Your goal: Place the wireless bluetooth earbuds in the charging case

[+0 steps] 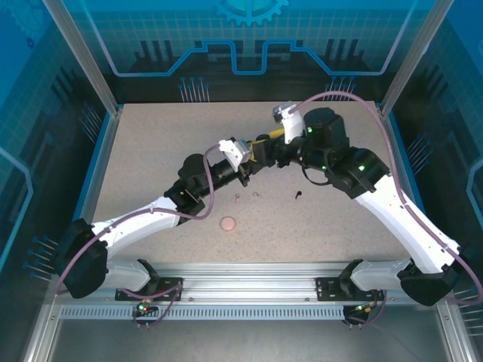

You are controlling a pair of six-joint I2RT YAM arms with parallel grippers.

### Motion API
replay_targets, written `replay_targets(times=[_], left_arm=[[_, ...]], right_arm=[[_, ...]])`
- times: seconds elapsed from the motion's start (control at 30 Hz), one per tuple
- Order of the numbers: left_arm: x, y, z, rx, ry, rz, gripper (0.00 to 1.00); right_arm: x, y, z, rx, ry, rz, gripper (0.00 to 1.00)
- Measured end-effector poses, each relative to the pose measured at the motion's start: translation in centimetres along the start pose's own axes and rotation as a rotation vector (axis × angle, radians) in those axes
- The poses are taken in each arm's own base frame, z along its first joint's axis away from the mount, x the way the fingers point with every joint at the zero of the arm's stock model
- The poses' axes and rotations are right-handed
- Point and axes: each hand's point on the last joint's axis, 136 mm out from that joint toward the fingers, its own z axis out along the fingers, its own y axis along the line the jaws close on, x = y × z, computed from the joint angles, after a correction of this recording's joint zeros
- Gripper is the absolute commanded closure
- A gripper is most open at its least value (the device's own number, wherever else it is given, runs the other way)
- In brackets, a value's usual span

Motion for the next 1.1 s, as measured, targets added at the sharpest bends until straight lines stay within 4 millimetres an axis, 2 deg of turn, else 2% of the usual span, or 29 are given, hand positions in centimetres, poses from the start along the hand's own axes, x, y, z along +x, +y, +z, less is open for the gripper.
replay_targets(times=[0.07,0.13,0.2,0.27,0.37,0.43,0.53,0.63,0.73,1.1], left_arm=[[0.1,0.0,-0.1,0.0,-0.006,-0.008,1.0],[0.5,-0.1,-0.2,0.0,0.0,-0.014,1.0],[1.1,-0.1,-0.3,-0.001,0.01,-0.019,1.0],[1.6,-0.1,-0.5,-0.006,0.022,-0.022,1.0],[2.0,-0.1,-0.7,-0.007,0.029,-0.023,1.0],[1.7,-0.1,-0.8,-0.009,0.023,-0.022,1.0],[1.1,-0.1,-1.1,-0.015,0.006,-0.018,1.0],[0.7,-0.1,-1.4,-0.015,-0.007,-0.015,1.0],[0.5,-0.2,-1.5,-0.015,-0.013,-0.014,1.0],[0.6,-0.2,-1.7,-0.014,-0.022,-0.012,1.0]], right_arm=[[-1.7,-1.7,-1.4,0.042,-0.049,0.054,0.29],[-2.5,-4.3,-3.0,0.115,-0.082,0.13,0.3],[-2.3,-6.9,-3.6,0.184,-0.085,0.207,0.3],[-0.7,-9.7,-3.3,0.263,-0.055,0.291,0.3],[4.8,-13.9,-0.9,0.381,0.071,0.423,0.31],[10.0,-16.6,1.4,0.46,0.201,0.511,0.33],[18.1,-19.5,3.9,0.572,0.399,0.618,0.36],[23.7,-21.1,5.0,0.663,0.542,0.682,0.39],[26.3,-22.0,5.6,0.723,0.603,0.719,0.43],[31.2,-23.6,7.1,0.848,0.695,0.845,0.52]])
